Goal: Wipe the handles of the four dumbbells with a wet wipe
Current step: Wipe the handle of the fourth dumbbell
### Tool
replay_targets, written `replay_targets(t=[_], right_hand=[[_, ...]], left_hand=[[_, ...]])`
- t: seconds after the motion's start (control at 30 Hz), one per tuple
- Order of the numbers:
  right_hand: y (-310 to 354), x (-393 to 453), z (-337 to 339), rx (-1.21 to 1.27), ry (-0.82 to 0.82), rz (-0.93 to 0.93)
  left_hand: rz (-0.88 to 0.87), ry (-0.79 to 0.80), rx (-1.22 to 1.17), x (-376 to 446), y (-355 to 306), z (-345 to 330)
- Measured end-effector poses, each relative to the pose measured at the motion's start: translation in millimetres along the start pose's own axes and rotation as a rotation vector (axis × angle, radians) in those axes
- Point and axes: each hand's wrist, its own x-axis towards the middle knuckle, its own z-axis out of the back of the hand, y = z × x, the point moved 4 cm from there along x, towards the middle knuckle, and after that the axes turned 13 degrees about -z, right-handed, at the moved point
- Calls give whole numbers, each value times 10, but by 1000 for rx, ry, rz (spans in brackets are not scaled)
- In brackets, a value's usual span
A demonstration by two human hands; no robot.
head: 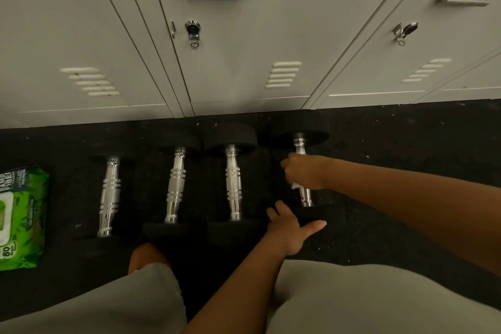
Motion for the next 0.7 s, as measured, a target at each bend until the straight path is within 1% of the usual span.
replay_targets(t=[0.07,0.23,0.3,0.37,0.43,0.5,0.53,0.63,0.7], right_hand=[[-40,1,18,22,-31,-39],[161,-85,-40,-78,67,61],[42,-26,8,-56,0,8],[-9,-13,62,-63,-24,-28],[75,-36,57,-76,-27,50],[161,-68,14,-99,53,117],[129,-49,15,-91,51,95],[-16,28,39,-31,-23,-49],[20,21,40,11,-6,-78]], left_hand=[[-7,3,-1,3,1,0],[-1,12,19,15,22,0],[0,12,7,18,24,-10],[-1,10,3,23,28,-14],[3,10,8,26,29,-12],[6,7,12,22,21,-3],[7,8,6,16,14,0],[-2,4,-8,7,11,-7],[1,3,-3,16,18,-9]])
